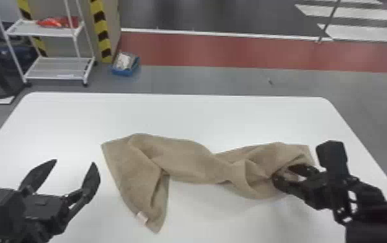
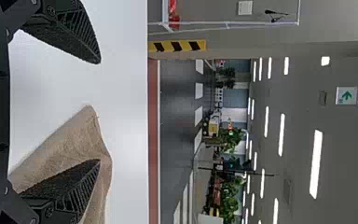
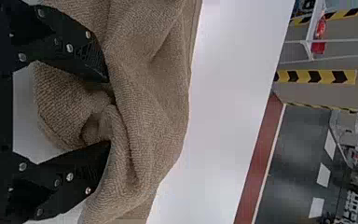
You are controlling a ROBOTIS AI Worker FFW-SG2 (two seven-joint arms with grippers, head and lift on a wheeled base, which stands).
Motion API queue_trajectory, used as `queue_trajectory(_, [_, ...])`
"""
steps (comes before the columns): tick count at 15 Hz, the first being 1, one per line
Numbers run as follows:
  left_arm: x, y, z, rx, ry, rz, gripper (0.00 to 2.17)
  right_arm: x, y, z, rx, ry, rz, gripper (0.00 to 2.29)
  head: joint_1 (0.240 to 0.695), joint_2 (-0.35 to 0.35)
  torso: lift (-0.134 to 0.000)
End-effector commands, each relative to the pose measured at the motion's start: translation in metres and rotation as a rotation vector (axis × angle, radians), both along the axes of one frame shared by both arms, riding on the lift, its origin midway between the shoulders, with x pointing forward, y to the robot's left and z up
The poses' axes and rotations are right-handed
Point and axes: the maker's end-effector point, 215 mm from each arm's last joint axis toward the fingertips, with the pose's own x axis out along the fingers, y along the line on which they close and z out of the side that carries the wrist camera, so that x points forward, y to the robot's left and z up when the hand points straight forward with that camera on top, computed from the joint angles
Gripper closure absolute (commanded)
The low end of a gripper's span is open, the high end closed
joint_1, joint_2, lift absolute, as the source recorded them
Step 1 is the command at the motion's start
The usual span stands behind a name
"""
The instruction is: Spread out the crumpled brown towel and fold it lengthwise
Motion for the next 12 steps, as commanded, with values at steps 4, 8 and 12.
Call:
queue_trajectory(4, [0.001, -0.003, 0.0, -0.006, 0.0, -0.003, 0.14, -0.007, 0.0, 0.031, 0.167, -0.054, -0.014, 2.04, 0.695, -0.082, -0.124])
queue_trajectory(8, [0.0, -0.001, 0.001, -0.004, -0.001, 0.0, 0.14, -0.04, 0.009, 0.069, 0.56, 0.012, -0.045, 2.04, 0.695, -0.074, -0.124])
queue_trajectory(12, [0.001, -0.003, 0.004, -0.003, -0.004, -0.007, 0.14, -0.065, -0.01, 0.119, 0.944, 0.101, -0.148, 2.03, 0.695, -0.081, -0.124])
